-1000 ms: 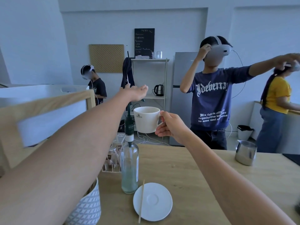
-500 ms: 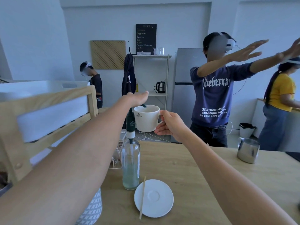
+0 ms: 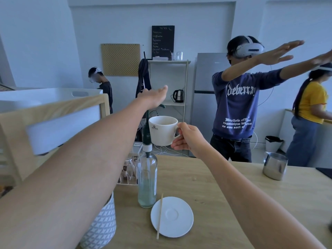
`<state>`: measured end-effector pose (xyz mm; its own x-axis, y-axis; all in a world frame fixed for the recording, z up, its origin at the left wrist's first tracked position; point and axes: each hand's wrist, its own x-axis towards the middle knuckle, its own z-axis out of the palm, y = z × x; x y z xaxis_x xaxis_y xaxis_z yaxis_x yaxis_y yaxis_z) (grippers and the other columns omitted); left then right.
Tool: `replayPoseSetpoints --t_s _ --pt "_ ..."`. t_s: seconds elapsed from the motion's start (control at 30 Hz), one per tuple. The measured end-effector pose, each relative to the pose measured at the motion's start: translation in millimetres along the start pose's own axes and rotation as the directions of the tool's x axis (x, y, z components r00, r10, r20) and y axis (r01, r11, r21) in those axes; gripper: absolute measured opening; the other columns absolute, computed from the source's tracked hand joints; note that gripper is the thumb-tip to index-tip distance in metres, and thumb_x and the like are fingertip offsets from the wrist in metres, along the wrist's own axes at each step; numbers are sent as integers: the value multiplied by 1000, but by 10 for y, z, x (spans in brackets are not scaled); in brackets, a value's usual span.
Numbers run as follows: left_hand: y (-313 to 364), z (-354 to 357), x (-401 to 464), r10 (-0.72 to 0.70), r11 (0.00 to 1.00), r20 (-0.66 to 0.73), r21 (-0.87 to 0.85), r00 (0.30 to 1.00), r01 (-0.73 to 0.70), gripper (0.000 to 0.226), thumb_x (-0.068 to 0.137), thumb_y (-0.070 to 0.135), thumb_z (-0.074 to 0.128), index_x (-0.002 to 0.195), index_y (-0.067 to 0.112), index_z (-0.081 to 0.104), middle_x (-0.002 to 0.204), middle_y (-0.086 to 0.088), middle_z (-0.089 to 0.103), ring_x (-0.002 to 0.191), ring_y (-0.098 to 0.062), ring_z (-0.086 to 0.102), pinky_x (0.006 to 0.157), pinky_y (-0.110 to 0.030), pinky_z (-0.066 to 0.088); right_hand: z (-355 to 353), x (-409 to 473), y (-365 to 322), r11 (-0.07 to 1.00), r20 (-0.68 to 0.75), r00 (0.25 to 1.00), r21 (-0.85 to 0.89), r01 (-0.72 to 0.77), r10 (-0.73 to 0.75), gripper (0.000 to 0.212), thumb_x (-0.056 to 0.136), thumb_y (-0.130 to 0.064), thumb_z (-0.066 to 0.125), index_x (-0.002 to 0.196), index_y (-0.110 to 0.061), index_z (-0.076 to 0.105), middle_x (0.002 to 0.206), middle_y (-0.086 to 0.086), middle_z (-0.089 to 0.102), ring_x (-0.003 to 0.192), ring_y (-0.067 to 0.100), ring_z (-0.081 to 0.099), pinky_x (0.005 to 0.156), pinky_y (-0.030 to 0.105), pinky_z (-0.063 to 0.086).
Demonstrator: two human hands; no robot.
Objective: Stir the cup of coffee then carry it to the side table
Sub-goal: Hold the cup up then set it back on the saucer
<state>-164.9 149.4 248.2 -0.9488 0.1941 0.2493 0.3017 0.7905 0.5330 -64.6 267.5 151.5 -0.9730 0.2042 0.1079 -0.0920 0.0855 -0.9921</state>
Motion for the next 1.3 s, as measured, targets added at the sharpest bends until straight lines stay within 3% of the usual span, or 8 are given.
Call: replayPoseSetpoints --t_s 0.07,0.13,0.3,0.5,0.57,0.67,1.2,1.3 --pt "12 -8 1 142 990 -136 37 980 -138 69 98 53 4 120 19 59 123 -16 60 126 -36 44 110 -52 26 -6 1 -2 1000 -2 1000 1 1 -1 29 93 -23 38 68 -12 47 66 21 64 47 23 65 44 24 53" --pt "-1 13 -1 223 972 -324 2 919 -235 61 100 51 10 70 13 47 75 -6 56 91 -31 56 100 -52 34 -20 -2 -11 1000 -6 1000 -5 6 -6 28 92 -23 38 68 -12 46 65 21 64 47 23 65 44 24 53" --pt "-75 98 -158 -68 933 -541 -332 839 -138 44 100 43 27 106 10 55 117 -14 55 110 -32 52 100 -50 38 -46 -50 25 1000 -27 1000 -13 14 -15 29 93 -22 38 67 -11 46 64 21 64 46 23 64 44 25 54" --pt "-394 318 -512 -495 543 -139 -820 858 180 50 94 32 34 138 7 36 145 -18 39 124 -34 49 96 -45 45 -68 -202 130 1000 -44 999 -9 -4 4 30 92 -24 40 66 -11 47 64 21 62 45 22 63 46 25 55" --pt "-528 434 -687 -450 446 69 -847 891 291 46 93 31 34 129 6 49 122 -14 59 102 -26 62 75 -31 48 -79 -260 188 1000 -48 999 -15 -15 15 29 91 -23 40 65 -11 46 63 20 61 44 21 63 46 24 55" --pt "-643 585 -991 -376 463 285 -767 882 445 44 99 42 33 97 7 58 82 -7 53 68 -18 50 59 -28 45 -78 -359 313 999 -55 998 -9 -34 34 27 89 -20 40 64 -11 44 60 19 60 42 21 62 45 23 53" --pt "-1161 1594 -1500 -383 379 519 -666 764 642 46 99 37 28 86 3 55 86 -15 61 75 -26 57 64 -33 50 -130 -745 1399 957 -41 956 11 -289 289 28 90 -27 41 69 -9 45 61 19 60 44 21 65 46 24 54" --pt "-1252 1774 -1545 -399 368 550 -637 734 678 49 100 41 25 86 4 55 89 -14 61 81 -26 57 81 -36 49 -122 -783 1612 943 -43 942 32 -331 332 28 90 -26 42 67 -9 45 59 18 58 45 21 65 46 24 54"
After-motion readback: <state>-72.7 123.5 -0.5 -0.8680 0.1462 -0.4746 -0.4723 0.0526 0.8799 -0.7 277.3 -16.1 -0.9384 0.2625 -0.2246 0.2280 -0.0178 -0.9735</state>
